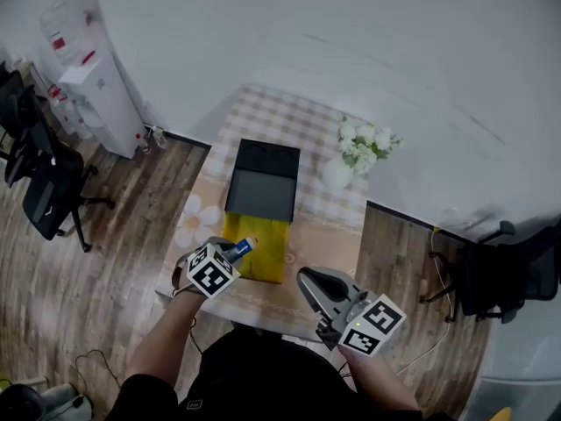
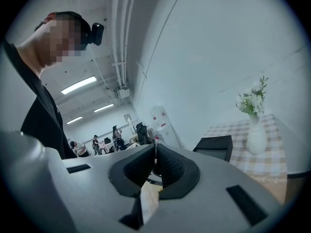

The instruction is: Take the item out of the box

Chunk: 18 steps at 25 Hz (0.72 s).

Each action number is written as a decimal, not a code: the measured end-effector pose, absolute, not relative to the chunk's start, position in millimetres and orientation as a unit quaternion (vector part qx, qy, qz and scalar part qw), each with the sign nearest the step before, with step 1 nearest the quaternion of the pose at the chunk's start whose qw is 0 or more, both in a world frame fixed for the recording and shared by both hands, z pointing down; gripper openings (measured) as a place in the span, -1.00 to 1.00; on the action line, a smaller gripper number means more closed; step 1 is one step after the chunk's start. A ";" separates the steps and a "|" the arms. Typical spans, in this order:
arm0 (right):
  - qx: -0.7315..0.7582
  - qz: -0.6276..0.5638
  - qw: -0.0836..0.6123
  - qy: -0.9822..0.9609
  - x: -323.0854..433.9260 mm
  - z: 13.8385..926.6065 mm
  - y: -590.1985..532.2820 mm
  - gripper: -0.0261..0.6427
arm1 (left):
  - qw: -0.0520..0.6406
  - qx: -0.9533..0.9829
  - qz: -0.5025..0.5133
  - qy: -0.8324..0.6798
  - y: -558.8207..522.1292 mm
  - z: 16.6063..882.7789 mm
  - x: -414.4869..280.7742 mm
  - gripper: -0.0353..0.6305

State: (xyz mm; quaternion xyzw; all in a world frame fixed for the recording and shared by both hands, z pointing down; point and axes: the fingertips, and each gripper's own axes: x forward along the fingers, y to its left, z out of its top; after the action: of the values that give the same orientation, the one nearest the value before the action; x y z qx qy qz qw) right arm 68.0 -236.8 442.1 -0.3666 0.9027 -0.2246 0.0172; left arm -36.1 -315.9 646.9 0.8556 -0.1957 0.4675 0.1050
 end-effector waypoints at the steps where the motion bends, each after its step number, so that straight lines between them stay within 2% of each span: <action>1: -0.365 -0.218 0.017 0.905 67.9 438.3 -237.5 -0.81 | 0.107 0.858 0.460 -0.202 -315.0 640.3 -37.9 -0.49; 18: -0.326 -0.179 0.027 0.928 49.4 411.0 -262.6 -0.81 | 0.113 0.898 0.285 -0.315 -301.2 499.7 -72.6 -0.49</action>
State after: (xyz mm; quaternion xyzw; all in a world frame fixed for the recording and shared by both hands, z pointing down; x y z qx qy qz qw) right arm 49.4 -262.6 411.0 -0.3259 0.9280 -0.1787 0.0268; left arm -72.6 -301.2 499.7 0.8983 -0.3147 0.2850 0.1135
